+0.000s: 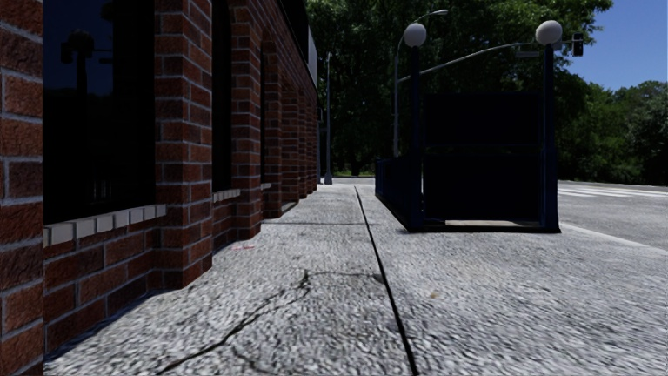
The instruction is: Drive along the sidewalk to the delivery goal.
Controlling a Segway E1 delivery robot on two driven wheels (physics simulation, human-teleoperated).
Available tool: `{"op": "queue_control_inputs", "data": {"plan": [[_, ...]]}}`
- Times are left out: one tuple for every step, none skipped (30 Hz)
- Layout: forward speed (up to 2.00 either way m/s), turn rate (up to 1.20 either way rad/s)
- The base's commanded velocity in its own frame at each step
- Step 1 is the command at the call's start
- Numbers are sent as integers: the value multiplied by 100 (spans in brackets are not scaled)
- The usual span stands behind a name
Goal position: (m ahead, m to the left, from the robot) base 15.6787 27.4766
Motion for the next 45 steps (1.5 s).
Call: {"op": "queue_control_inputs", "data": {"plan": [[200, -24], [200, -20], [200, -6], [200, -6], [200, 0], [200, 0], [200, 0], [200, 0], [200, 0], [200, 0], [200, 0], [200, 0], [200, 0], [200, 0], [200, 0], [200, 0], [200, 0], [200, 0], [200, 0], [200, 0], [200, 0], [200, 0], [200, 0], [200, -3], [200, -3], [200, -9], [200, -10], [200, -11], [200, -6], [200, -6], [200, 0], [200, 0], [200, 0], [200, 0], [200, 0], [200, 0], [200, 0], [200, 0], [200, 0], [200, 0], [200, 0], [200, 0], [200, 0], [200, 0], [200, 0]]}}
